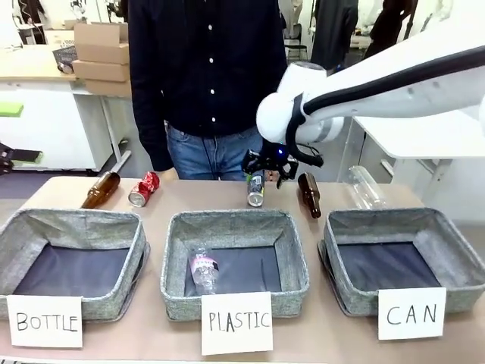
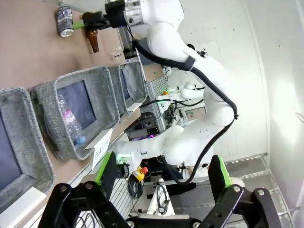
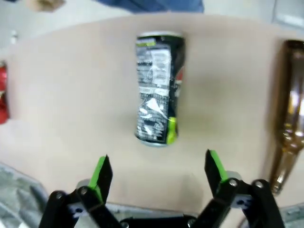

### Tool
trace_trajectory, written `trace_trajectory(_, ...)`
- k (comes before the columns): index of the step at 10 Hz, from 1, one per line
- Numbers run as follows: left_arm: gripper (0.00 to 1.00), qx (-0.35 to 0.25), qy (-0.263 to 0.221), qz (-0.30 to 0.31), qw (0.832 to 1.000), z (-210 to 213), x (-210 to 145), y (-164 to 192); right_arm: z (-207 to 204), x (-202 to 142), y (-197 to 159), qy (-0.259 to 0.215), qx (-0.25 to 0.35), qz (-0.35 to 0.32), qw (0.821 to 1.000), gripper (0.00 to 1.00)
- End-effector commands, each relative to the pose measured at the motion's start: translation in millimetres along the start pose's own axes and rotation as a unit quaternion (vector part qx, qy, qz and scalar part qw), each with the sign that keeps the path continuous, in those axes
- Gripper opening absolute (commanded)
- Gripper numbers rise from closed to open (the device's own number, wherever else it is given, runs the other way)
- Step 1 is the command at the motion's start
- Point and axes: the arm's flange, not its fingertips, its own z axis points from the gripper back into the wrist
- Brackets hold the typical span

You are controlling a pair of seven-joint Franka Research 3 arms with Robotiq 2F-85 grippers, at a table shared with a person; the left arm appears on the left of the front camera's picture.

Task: Sort the can waste into the basket.
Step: Pick up the can waste from the table and place it in the right Fabric basket.

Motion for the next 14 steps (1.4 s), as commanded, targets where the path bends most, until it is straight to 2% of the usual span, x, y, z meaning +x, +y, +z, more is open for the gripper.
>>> trace_trajectory(1,1.00,-0.011,-0.004,-0.012,1.000,-0.8,0.8,-1.5,-2.3,18.3,23.9,-0.009,-0.017,0.000,1.000,1.00)
trace_trajectory(5,1.00,-0.011,-0.004,-0.012,1.000,-0.8,0.8,-1.5,-46.2,33.4,23.5,-0.021,-0.102,0.000,0.995,1.00)
trace_trajectory(6,1.00,-0.011,-0.004,-0.012,1.000,-0.8,0.8,-1.5,-51.6,33.1,25.0,-0.026,-0.087,0.008,0.996,1.00)
trace_trajectory(8,1.00,-0.011,-0.004,-0.012,1.000,-0.8,0.8,-1.5,-57.9,33.0,22.4,-0.032,-0.105,0.010,0.994,1.00)
trace_trajectory(9,1.00,-0.011,-0.004,-0.012,1.000,-0.8,0.8,-1.5,-59.6,31.9,20.7,-0.031,-0.106,0.016,0.994,0.42)
trace_trajectory(10,1.00,-0.011,-0.004,-0.012,1.000,-0.8,0.8,-1.5,-58.0,30.2,19.4,-0.039,-0.105,0.022,0.993,0.41)
trace_trajectory(11,1.00,-0.011,-0.004,-0.012,1.000,-0.8,0.8,-1.5,-56.7,29.8,19.3,-0.038,-0.097,0.022,0.994,0.00)
trace_trajectory(13,1.00,-0.011,-0.004,-0.012,1.000,-0.8,0.8,-1.5,-57.5,29.9,19.5,-0.036,-0.100,0.024,0.994,0.00)
trace_trajectory(14,1.00,-0.011,-0.004,-0.012,1.000,-0.8,0.8,-1.5,-57.6,30.0,18.9,-0.035,-0.102,0.023,0.994,0.14)
